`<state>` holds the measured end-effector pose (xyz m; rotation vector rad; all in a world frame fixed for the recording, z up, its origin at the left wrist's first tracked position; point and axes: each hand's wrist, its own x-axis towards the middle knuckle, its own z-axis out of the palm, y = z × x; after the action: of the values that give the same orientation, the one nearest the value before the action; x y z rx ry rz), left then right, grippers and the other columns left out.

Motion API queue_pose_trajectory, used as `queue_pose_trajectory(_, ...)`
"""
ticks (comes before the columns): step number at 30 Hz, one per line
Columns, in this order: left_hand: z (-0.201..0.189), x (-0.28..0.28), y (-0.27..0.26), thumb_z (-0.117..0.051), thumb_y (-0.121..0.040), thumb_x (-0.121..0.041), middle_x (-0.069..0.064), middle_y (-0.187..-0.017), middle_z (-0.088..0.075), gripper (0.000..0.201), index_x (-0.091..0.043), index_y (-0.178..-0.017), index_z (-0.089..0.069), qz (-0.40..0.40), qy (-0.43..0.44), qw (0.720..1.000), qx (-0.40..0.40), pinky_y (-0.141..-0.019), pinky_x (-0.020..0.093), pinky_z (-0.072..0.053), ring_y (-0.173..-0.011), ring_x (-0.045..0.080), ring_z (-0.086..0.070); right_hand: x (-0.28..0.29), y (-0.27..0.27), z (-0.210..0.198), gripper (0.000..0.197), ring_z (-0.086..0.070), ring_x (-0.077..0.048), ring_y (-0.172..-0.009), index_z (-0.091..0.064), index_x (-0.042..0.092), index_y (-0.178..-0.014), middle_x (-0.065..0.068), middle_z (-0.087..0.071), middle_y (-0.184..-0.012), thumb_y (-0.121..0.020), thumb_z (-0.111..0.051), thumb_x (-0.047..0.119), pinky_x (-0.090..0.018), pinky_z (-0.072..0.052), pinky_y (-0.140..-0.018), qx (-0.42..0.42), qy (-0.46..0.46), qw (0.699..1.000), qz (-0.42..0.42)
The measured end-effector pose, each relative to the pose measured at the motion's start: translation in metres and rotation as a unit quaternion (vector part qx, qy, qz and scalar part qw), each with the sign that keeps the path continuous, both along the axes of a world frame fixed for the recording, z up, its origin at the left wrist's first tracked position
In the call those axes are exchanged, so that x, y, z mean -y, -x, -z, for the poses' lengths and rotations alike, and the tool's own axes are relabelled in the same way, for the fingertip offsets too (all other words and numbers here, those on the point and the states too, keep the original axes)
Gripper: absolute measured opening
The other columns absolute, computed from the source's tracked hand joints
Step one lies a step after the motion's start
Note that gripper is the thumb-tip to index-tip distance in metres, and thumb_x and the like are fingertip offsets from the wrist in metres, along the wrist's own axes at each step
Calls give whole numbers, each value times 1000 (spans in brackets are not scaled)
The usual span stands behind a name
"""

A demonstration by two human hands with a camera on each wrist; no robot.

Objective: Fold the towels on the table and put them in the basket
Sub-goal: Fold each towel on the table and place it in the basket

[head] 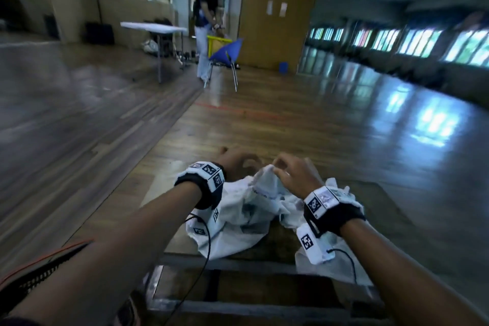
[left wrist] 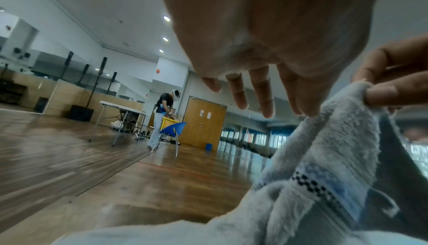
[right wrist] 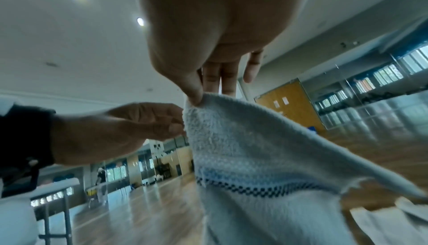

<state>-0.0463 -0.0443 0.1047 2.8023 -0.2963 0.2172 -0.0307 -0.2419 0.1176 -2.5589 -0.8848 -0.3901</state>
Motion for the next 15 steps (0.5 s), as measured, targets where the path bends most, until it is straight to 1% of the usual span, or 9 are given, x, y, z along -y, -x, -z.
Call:
queue_pose_trajectory(1, -16, 0, 12, -55, -88, -40, -9, -129, -57, 29, -40, -118, -58, -5, 6, 1000, 18, -99, 40, -23, -124, 19, -44, 1, 13, -18, 11, -66, -25, -83, -62, 17, -93, -3, -72, -89, -86, -60, 26, -34, -48, -75, 12, -20, 1000, 0)
queue_pose_trajectory(2, -33, 0, 25, -57, -88, -38, -6, -128, -59, 32, -37, -119, -58, 2, 20, 999, 31, -99, 38, -26, -123, 19, -46, 2, 26, -36, 10, -66, -25, -82, -62, 17, -93, -2, -71, -86, -86, -60, 25, -34, -48, -76, 20, -36, 999, -2)
queue_pose_trajectory(5, -78, 5, 62, -58, -90, -23, 4, -125, -62, 40, -20, -129, -55, 56, 62, 996, 44, -90, 28, -38, -115, 21, -56, 8, 64, -85, 7, -64, -26, -81, -60, 19, -93, 6, -61, -76, -87, -57, 22, -32, -44, -76, 38, -54, 998, -24)
queue_pose_trajectory(6, -93, 8, 74, -57, -91, -21, 6, -123, -63, 42, -19, -133, -51, 64, 69, 995, 44, -88, 26, -41, -111, 20, -58, 9, 76, -100, 7, -64, -26, -80, -60, 18, -93, 6, -60, -75, -88, -57, 22, -33, -43, -77, 49, -54, 997, -33)
queue_pose_trajectory(8, -118, 14, 95, -55, -92, -21, 7, -115, -66, 42, -20, -134, -50, 78, 94, 991, 58, -90, 27, -44, -102, 16, -59, 13, 98, -124, 8, -64, -25, -81, -61, 19, -94, 4, -63, -77, -89, -55, 22, -41, -46, -83, 66, -51, 996, -44)
queue_pose_trajectory(10, -137, 20, 113, -56, -92, -21, 7, -107, -68, 34, -16, -126, -58, 88, 105, 987, 82, -88, 29, -45, -94, 13, -57, 17, 115, -145, 9, -64, -24, -82, -62, 22, -94, 3, -64, -80, -91, -54, 23, -45, -46, -87, 79, -50, 995, -46)
queue_pose_trajectory(12, -149, 24, 126, -58, -91, -20, 7, -97, -67, 23, -8, -109, -64, 93, 117, 983, 103, -81, 27, -45, -89, 14, -57, 22, 129, -164, 9, -63, -24, -82, -62, 21, -95, 0, -66, -83, -92, -54, 23, -45, -47, -86, 84, -58, 994, -50)
queue_pose_trajectory(14, -158, 30, 137, -58, -90, -15, 12, -86, -60, 20, 3, -98, -61, 107, 151, 978, 95, -74, 25, -41, -83, 15, -51, 26, 140, -180, 10, -61, -25, -80, -62, 19, -96, -5, -64, -83, -92, -54, 22, -42, -50, -80, 87, -63, 993, -57)
queue_pose_trajectory(15, -162, 33, 142, -57, -91, -12, 17, -85, -58, 20, 7, -96, -57, 116, 173, 975, 79, -74, 27, -39, -81, 16, -48, 29, 144, -188, 10, -60, -25, -80, -62, 18, -97, -5, -63, -84, -92, -54, 21, -40, -50, -76, 93, -62, 992, -61)
